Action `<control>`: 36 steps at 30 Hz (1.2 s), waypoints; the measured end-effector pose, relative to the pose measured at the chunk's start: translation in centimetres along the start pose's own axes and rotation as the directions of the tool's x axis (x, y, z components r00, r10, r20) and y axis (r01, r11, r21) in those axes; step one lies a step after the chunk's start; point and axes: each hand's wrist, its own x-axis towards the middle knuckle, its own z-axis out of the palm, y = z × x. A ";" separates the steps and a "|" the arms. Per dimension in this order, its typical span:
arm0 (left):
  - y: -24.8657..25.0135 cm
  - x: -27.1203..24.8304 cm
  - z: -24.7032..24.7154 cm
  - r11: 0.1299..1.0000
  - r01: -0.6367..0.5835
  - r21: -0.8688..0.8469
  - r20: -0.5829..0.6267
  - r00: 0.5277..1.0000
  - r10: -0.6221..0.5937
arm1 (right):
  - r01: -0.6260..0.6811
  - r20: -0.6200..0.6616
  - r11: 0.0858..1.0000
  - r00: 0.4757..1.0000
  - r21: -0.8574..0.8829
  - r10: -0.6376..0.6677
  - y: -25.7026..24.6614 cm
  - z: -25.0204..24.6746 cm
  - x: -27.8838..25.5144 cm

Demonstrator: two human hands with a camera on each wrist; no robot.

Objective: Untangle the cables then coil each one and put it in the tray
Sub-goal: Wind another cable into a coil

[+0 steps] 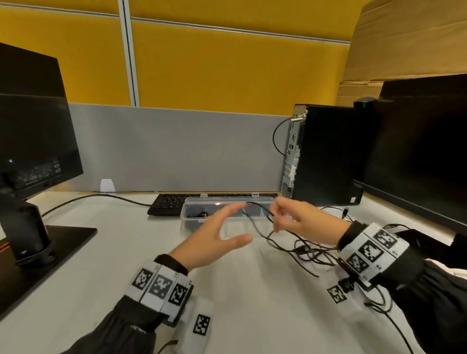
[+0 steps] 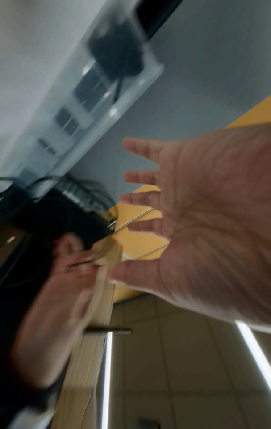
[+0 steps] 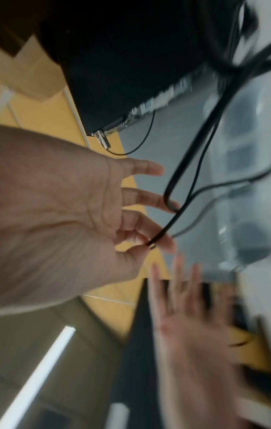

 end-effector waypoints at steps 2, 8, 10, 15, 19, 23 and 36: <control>0.4 0.3 1.5 0.996 -0.077 -0.034 0.016 0.997 0.078 | 0.097 -0.062 0.975 0.994 0.198 -0.086 -2.0 -0.7 -0.2; 1.2 0.0 1.0 0.910 -0.284 -0.302 -0.424 0.895 0.139 | 0.227 -0.139 0.891 0.973 0.393 -0.187 -5.0 -1.5 -0.7; 1.3 -0.6 0.3 0.892 -0.352 -0.285 -0.531 0.832 0.159 | 0.247 -0.252 0.924 0.952 0.293 -0.175 -5.1 -1.8 -0.5; -0.6 -0.9 -3.0 0.849 -0.402 -0.343 -0.712 0.701 0.044 | 0.202 -0.499 0.978 0.842 -0.058 -0.204 -3.6 -2.9 -0.4; -2.6 -1.0 -5.0 0.969 -0.127 -0.210 -0.580 0.815 -0.018 | 0.092 -0.434 0.993 0.893 -0.076 -0.116 -2.1 -3.5 -0.8; -1.5 -1.4 -4.4 0.945 -0.001 -0.326 -0.250 0.965 -0.085 | 0.096 -0.365 0.995 0.926 -0.008 -0.092 -2.6 -2.7 -0.1; 0.6 -1.9 -3.8 0.923 -0.166 -0.348 -0.167 0.979 0.114 | 0.260 -0.201 0.960 0.951 0.106 -0.235 -6.1 1.6 2.7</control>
